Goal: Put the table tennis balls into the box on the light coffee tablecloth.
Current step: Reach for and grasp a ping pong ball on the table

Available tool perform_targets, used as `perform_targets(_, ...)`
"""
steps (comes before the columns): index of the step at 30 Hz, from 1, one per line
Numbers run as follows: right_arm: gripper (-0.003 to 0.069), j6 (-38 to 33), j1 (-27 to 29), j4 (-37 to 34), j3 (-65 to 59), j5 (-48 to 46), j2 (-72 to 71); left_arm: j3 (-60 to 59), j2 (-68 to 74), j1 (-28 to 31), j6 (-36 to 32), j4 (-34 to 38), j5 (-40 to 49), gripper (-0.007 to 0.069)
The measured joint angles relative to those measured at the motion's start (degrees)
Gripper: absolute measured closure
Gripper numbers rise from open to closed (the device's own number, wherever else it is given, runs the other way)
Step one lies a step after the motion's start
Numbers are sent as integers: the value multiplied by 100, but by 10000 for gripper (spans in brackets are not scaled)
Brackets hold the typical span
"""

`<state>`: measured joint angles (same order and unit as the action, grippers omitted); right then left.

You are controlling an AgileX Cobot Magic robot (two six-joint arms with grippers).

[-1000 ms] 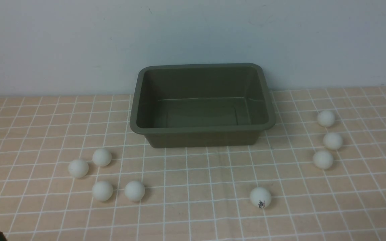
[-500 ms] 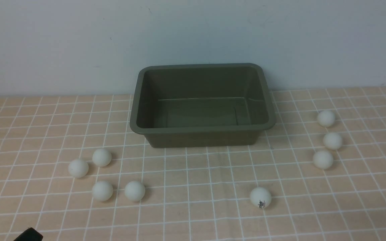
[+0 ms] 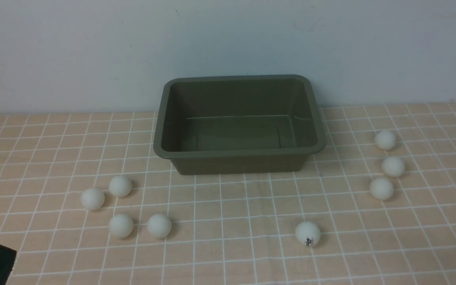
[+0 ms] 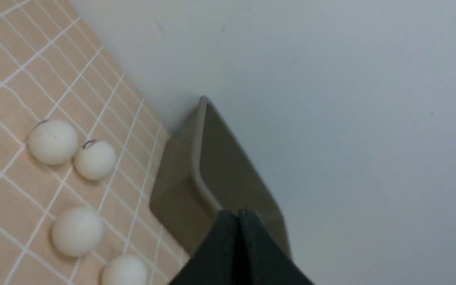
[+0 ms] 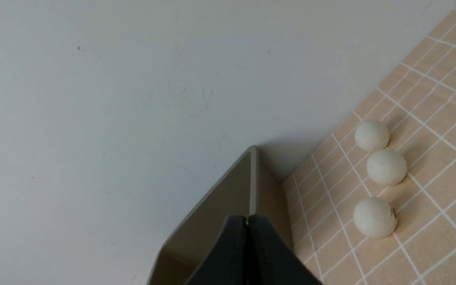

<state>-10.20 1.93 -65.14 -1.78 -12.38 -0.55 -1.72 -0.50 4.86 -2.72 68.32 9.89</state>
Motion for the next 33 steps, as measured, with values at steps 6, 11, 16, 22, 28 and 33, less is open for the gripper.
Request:
perform_targets(6,678,-208,0,-106,0,0,0,0,0,0,0,284,-148,693)
perform_targets(11,678,-273,0,-209,0,0,0,0,0,0,0,518,-168,693)
perform_targets(16,678,-521,0,-234,67,79,0,8,0,0,-217,1436,-380,693)
perform_targets(22,678,-1270,0,-248,919,123,0,611,0,0,-1550,1657,-497,693)
perform_targets(28,678,-1771,0,-252,2018,103,447,1591,194,0,-3057,1705,-473,693)
perform_targets(33,678,-2465,0,-230,2628,-834,1230,2225,1052,0,-4600,1669,558,693)
